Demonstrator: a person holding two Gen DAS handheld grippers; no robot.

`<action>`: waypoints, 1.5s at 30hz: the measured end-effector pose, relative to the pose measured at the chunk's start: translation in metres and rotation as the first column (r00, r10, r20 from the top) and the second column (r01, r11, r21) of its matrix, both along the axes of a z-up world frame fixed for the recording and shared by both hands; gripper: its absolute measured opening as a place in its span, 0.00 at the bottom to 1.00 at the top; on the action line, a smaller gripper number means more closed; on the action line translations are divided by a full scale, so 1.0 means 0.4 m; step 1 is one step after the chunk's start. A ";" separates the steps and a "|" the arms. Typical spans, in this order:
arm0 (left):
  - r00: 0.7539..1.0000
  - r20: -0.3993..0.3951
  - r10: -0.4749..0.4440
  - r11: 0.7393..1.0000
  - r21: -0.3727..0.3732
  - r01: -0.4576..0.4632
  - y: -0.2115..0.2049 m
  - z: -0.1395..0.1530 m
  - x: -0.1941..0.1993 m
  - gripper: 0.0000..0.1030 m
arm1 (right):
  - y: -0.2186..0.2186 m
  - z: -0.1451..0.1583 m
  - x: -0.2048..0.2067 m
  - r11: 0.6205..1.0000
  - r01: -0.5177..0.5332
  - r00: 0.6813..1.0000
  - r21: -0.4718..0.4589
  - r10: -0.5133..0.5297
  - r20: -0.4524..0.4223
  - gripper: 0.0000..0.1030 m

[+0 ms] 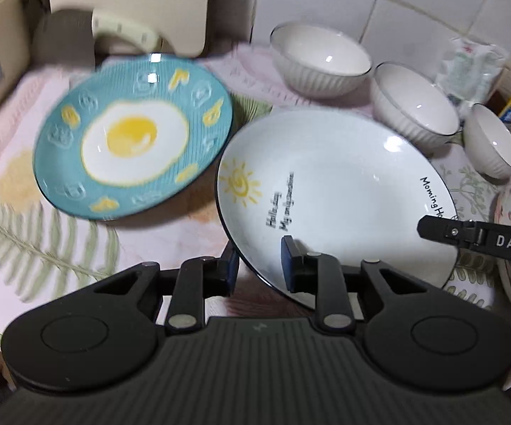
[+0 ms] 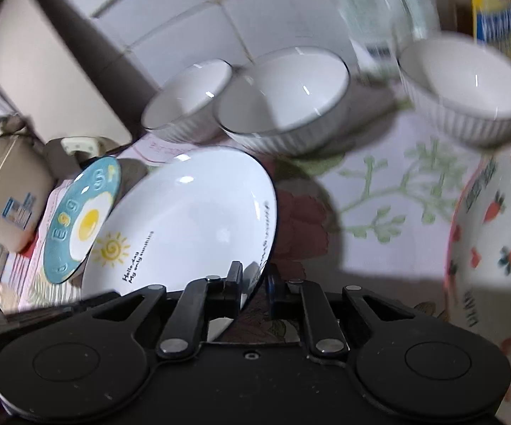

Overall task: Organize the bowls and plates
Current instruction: 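Move both grippers to the white 'Hello day' plate rim and close them, then lift the white plate and set it down beside the blue egg plate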

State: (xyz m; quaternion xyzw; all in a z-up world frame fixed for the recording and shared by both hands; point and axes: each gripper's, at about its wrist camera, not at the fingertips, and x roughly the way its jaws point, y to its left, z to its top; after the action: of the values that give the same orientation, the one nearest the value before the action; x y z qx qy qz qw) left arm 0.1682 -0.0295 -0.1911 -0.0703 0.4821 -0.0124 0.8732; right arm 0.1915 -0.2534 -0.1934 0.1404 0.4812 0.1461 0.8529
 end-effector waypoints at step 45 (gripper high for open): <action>0.983 -0.143 -0.113 0.993 0.002 0.114 -0.079 0.028 -0.164 0.14 | -0.086 -0.011 -0.263 0.994 0.076 0.997 -0.085 -0.078 -0.019 0.19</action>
State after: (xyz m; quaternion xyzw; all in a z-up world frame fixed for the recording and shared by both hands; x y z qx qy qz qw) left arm 0.1025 -0.0612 -0.1799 -0.0389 0.5466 -0.0546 0.8347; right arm 0.0864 -0.2879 -0.1979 0.1246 0.4906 0.0911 0.8576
